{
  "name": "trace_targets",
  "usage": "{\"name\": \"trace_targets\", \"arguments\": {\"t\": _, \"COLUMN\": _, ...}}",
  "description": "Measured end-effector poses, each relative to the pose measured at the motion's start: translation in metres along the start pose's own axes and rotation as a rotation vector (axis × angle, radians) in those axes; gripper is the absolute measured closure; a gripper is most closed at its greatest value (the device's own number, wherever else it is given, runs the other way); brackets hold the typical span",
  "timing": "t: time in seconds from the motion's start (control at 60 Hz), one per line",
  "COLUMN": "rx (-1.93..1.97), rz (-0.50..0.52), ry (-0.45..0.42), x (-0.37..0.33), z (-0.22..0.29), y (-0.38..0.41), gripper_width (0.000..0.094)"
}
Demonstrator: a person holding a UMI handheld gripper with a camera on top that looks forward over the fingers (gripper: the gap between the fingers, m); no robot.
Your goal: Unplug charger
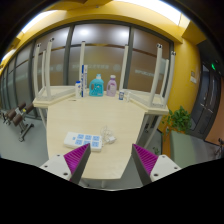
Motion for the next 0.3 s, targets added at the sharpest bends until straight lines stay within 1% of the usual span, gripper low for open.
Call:
{"name": "trace_targets", "arguments": {"t": 0.117, "rx": 0.003, "rz": 0.001, "ry": -0.015, "x": -0.023, "z": -0.006, "y": 0.008, "gripper_width": 0.0082}}
{"name": "trace_targets", "arguments": {"t": 0.3, "rx": 0.000, "rz": -0.002, "ry": -0.029, "x": -0.036, "z": -0.011, "y": 0.013, "gripper_width": 0.0081}}
Point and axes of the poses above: the point between the fingertips, and its own axes, seen from behind it with the camera up: y to the left, z up, x forward, the way the camera looks, the point moved 2 cm from there along -x, backward, against the way the camera looks, and after that the axes turned 12 degrees about y, right-handed, at the moved point
